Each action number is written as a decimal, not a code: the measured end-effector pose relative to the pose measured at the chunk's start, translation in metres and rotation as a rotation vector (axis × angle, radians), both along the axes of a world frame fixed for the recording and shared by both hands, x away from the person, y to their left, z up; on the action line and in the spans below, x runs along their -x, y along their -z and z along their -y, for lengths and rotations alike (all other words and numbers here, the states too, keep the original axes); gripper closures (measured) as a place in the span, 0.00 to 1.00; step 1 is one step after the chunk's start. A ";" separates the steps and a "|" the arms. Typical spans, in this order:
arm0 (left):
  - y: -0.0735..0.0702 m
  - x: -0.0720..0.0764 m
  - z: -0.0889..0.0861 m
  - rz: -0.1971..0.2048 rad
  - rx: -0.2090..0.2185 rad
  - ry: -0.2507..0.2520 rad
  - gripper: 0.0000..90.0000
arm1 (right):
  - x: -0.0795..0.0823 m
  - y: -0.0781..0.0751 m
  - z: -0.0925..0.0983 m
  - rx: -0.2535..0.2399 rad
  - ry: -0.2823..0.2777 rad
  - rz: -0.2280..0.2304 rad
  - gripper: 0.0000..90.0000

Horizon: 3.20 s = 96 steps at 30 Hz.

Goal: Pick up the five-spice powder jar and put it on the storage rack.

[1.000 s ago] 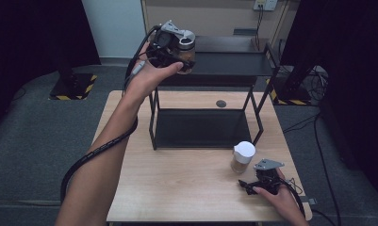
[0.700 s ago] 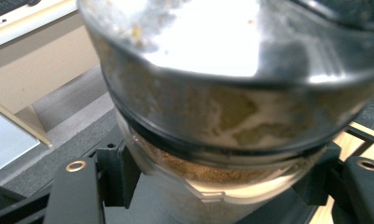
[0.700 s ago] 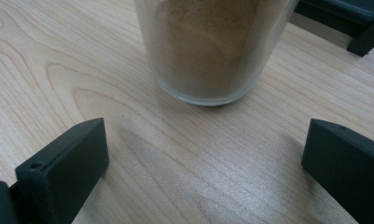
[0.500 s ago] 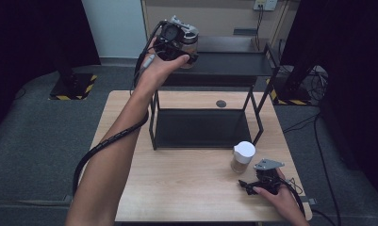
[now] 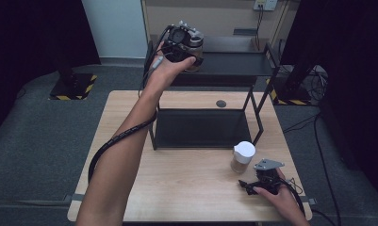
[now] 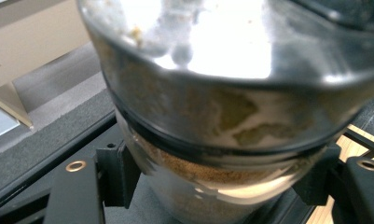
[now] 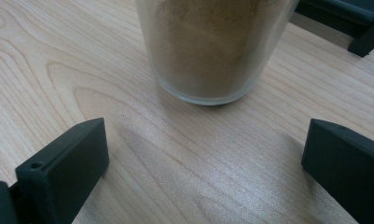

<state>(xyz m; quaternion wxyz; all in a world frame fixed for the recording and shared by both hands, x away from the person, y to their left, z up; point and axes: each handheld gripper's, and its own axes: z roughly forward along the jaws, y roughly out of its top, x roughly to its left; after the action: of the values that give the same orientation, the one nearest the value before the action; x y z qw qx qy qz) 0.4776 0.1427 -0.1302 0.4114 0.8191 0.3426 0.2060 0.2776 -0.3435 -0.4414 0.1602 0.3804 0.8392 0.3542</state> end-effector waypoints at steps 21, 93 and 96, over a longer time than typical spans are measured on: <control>0.000 0.000 -0.002 -0.027 0.035 -0.036 0.17 | 0.000 0.000 0.000 0.000 0.000 0.000 0.01; 0.047 0.075 -0.020 0.169 -0.082 0.356 0.09 | 0.000 0.000 0.000 0.000 0.000 0.000 0.01; 0.052 0.072 -0.019 0.159 -0.082 0.378 0.09 | 0.000 0.000 0.000 0.000 0.000 0.000 0.01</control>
<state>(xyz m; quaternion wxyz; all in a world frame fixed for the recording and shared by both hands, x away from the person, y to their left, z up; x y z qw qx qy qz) 0.4061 0.1620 -0.1819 0.4346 0.8661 0.1404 0.2030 0.2776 -0.3434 -0.4415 0.1603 0.3804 0.8392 0.3542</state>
